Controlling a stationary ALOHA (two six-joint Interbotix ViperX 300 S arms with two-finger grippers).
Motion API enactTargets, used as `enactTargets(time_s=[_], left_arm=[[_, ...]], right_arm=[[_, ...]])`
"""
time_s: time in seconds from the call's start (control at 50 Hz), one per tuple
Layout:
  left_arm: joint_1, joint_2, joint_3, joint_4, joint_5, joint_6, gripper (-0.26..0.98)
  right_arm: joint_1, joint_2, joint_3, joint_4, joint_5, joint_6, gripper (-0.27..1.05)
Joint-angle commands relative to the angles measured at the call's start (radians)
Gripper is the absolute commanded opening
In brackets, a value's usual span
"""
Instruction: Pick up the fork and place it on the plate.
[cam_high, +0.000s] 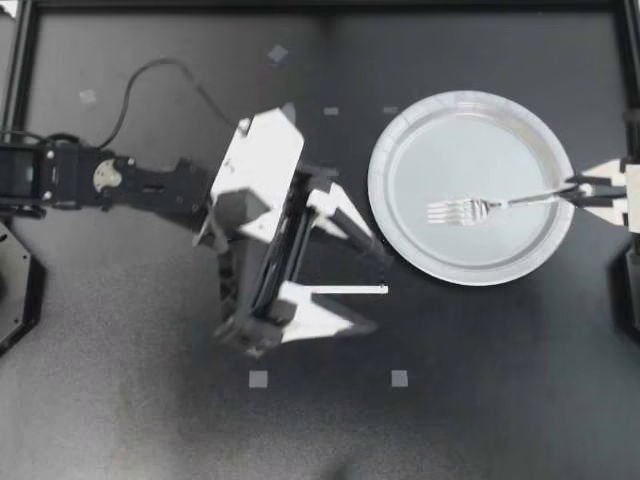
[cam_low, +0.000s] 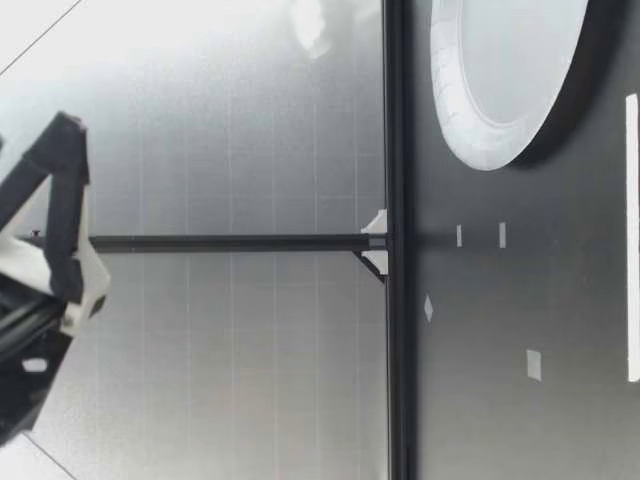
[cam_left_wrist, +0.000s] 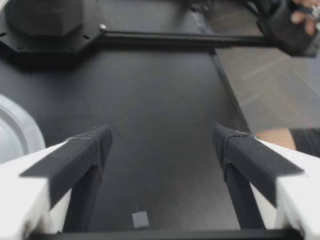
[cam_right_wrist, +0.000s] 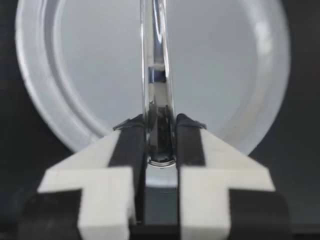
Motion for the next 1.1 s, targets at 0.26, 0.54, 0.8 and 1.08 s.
enactTargets(time_s=[0.26,0.54,0.8,1.08], left_arm=[[-0.034,-0.084,0.064,-0.005,-0.097,0.049,0.77],[-0.034,-0.13,0.117,-0.002,-0.239,0.064,0.77],[-0.034,-0.133,0.133,0.0,-0.261,0.081,0.77],[-0.043,-0.153,0.16,0.0,-0.256,0.092,0.77]], right_arm=[[-0.02,0.057,-0.015,0.069,0.008,0.155,-0.08],[-0.018,0.1,-0.127,0.181,0.052,0.356,-0.08],[0.179,0.215,-0.103,0.337,0.009,0.6,-0.08],[0.337,0.219,-0.006,0.163,-0.058,1.077,-0.08]])
